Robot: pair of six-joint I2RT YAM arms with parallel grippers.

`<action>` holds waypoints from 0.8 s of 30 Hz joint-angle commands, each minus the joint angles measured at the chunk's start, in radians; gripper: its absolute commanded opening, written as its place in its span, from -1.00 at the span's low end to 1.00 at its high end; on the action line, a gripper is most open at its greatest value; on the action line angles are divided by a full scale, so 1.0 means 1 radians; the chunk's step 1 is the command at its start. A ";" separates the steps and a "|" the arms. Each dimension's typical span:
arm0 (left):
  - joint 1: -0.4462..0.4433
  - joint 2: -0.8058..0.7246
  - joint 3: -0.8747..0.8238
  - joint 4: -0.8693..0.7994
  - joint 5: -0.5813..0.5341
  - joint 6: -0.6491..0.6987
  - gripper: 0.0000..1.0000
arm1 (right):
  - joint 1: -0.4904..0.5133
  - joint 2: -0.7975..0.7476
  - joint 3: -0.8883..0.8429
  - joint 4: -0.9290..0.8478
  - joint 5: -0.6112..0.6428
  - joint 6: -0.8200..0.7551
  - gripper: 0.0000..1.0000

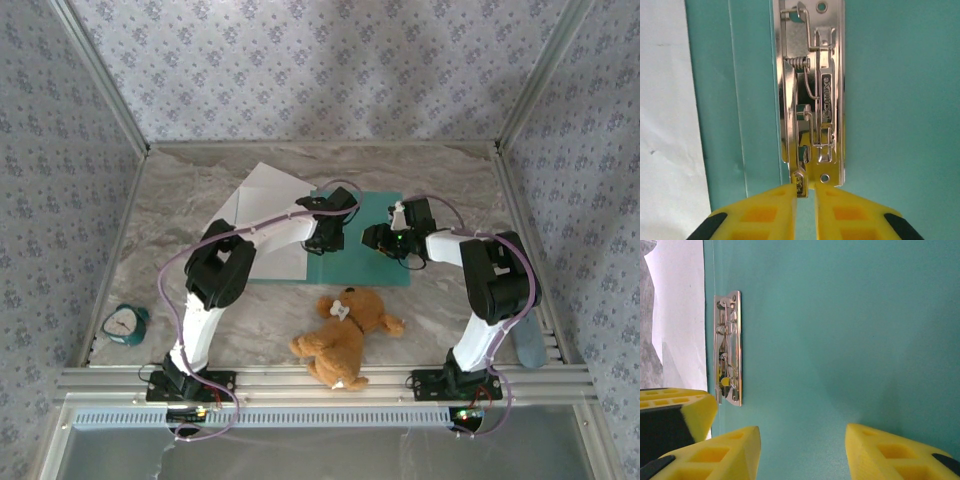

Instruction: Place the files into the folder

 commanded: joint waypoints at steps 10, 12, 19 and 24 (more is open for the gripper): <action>-0.016 0.035 0.073 -0.086 -0.014 -0.004 -0.56 | -0.002 0.020 0.012 0.000 -0.021 0.003 -0.01; -0.016 0.039 0.080 -0.097 -0.024 -0.003 -0.57 | -0.002 0.019 0.011 -0.001 -0.021 0.003 -0.01; -0.016 0.041 0.090 -0.125 -0.054 -0.005 -0.35 | -0.002 0.021 0.012 -0.004 -0.021 0.000 0.00; -0.016 0.044 0.085 -0.109 -0.040 -0.003 -0.48 | -0.002 0.021 0.014 -0.009 -0.021 -0.002 0.00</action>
